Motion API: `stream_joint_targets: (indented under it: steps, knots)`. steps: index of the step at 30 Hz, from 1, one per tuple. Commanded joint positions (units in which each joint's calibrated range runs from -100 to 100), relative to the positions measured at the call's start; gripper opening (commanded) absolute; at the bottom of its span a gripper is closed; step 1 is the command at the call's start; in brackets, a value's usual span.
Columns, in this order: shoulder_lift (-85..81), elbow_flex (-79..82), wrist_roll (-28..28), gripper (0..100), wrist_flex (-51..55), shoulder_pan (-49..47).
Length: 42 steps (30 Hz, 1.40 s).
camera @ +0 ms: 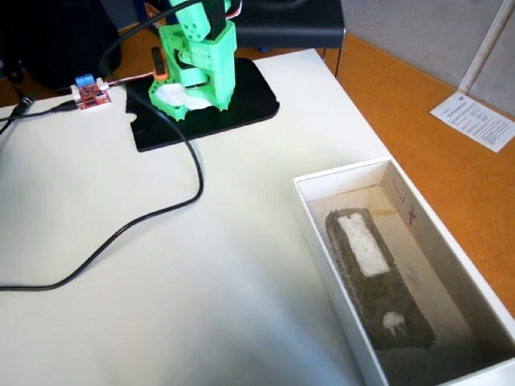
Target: Remove orange objects from table
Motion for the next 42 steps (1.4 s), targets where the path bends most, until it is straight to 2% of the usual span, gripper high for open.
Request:
stream_joint_targets:
  steps: [1,4,7,12,16,20,21,23,26,34,42]
  knots:
    - [-12.13,25.77,0.63,59,2.99,22.95]
    - [-18.6,30.71,0.29,59,15.72,32.78]
    - [-26.65,37.98,-0.05,59,23.82,38.48]
    - [-43.44,48.44,11.23,59,45.31,43.21]
    - [-55.19,53.29,7.72,59,54.55,44.69]
    - [-66.77,53.29,5.86,59,73.19,44.54]
    - [-70.88,53.29,3.66,59,77.82,44.61]
    - [-74.91,53.29,-6.84,59,78.95,44.98]
    - [-74.91,53.38,-10.21,59,78.46,45.94]
    - [-74.83,53.38,-4.44,59,78.95,45.43]
    - [-74.83,53.38,-6.25,59,78.95,41.43]
